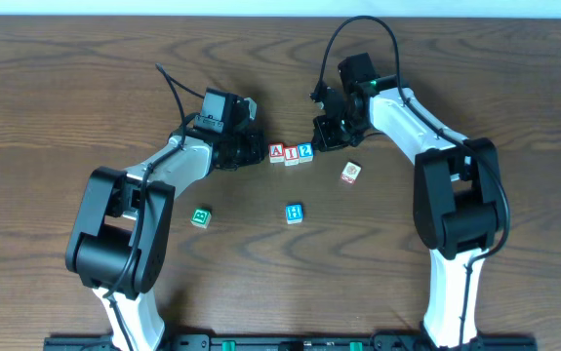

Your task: Spell out Ai2

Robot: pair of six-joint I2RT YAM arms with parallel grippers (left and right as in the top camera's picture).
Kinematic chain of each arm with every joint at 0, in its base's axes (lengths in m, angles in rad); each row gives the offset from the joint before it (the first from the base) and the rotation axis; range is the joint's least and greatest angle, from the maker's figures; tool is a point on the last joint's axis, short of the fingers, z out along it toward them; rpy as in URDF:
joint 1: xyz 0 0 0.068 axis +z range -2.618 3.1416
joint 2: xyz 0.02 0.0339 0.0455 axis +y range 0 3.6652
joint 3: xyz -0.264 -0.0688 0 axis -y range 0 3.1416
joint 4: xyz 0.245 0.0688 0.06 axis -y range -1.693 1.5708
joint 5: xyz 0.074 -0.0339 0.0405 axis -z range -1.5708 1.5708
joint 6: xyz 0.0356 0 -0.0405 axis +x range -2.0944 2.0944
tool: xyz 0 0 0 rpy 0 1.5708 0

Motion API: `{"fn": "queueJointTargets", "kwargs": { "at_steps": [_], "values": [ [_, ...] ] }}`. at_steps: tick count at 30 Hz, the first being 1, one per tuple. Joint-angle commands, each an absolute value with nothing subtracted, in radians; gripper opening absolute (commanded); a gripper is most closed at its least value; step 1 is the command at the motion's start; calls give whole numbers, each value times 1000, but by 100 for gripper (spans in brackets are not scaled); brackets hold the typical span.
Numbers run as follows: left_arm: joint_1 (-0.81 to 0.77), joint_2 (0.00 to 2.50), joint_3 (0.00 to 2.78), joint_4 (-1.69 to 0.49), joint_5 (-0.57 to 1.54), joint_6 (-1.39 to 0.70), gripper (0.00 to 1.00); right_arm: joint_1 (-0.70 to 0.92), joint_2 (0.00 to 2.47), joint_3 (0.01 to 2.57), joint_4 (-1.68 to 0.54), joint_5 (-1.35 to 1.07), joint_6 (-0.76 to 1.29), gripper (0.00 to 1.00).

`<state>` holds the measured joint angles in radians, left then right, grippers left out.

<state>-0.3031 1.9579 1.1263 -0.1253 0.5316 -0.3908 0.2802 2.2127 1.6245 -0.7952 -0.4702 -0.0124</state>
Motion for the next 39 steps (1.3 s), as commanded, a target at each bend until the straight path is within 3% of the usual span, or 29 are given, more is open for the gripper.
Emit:
{"fn": "queueJointTargets", "kwargs": {
  "at_steps": [1,19,32,39],
  "values": [
    [-301,1975,1119,-126,529,-370,6,289,2194,1633,-796,-467,-19,1],
    [-264,1974,1124,-158,548,-347,6,284,2190,1633,-805,-418,1,1],
    [-179,1808,1124,-327,476,-213,6,283,1984,1621,-1008,-273,-27,1],
    [-176,1721,1124,-362,460,-160,6,359,1821,1333,-764,-278,41,2]
  ]
}}
